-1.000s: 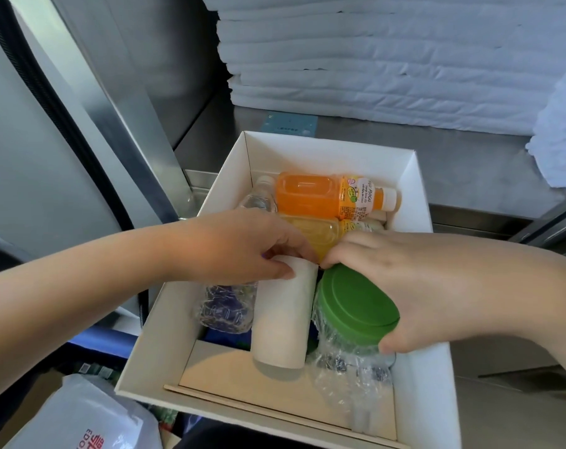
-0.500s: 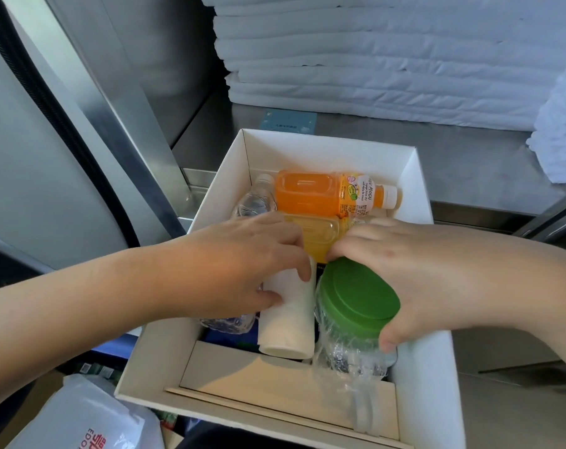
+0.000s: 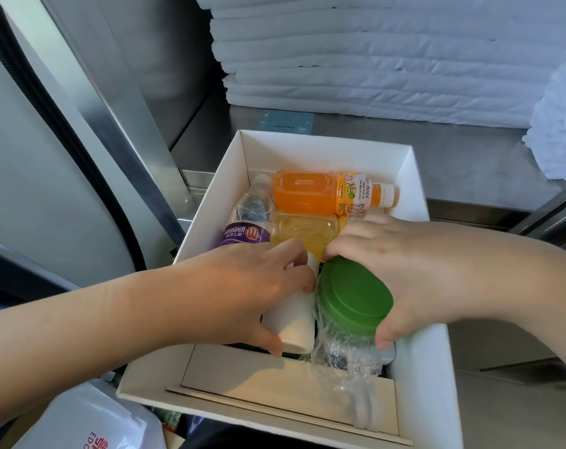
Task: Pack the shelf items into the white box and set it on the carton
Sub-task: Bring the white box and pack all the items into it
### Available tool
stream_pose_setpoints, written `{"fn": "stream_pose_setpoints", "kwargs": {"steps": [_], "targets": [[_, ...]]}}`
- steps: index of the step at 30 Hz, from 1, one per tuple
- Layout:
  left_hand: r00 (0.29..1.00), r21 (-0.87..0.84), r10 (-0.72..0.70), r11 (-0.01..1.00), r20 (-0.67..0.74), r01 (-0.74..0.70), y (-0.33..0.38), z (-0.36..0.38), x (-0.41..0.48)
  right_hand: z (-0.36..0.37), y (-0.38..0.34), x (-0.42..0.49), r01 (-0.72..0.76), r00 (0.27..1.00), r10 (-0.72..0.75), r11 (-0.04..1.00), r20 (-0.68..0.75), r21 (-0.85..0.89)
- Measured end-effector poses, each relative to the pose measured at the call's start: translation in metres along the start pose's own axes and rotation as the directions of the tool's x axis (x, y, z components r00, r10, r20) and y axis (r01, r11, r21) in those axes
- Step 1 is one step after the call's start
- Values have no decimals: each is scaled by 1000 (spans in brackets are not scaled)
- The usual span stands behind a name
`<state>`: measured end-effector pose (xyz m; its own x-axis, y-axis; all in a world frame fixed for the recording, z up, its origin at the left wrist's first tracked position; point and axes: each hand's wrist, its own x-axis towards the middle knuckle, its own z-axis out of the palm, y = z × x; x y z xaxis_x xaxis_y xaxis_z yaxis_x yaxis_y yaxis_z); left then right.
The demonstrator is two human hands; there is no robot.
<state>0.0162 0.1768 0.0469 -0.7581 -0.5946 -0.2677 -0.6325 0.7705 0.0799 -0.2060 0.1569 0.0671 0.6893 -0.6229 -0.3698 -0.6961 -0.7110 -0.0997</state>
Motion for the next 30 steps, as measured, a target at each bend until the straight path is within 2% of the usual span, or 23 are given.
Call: {"fn": "stream_pose_setpoints", "kwargs": {"steps": [6,10,13,17,19,24,30], "targets": [[1000,6,9,1000,-16,-9,-4,3,0,-1,-2,-2,24,1000,-24,1000,-14,-11],[998,-10,54,998,-36,-54,-12,-10,-2,-14,5,-7,41,999,-38,990,-27,132],[978,-57,49,996,-202,-62,-21,-29,0,-28,15,-4,37,986,2,974,-169,223],[894,-70,-68,997,-442,41,-38,-45,12,-40,33,13,-1,922,85,976,-377,218],[857,-72,-126,992,-499,104,-48,-49,20,-44,44,23,-36,884,140,971,-447,235],[825,-119,-290,956,-485,267,-77,-48,40,-52,72,61,-70,824,196,966,-532,247],[833,-179,-393,919,-390,350,-93,-36,57,-68,102,114,-114,877,207,966,-433,232]]}}
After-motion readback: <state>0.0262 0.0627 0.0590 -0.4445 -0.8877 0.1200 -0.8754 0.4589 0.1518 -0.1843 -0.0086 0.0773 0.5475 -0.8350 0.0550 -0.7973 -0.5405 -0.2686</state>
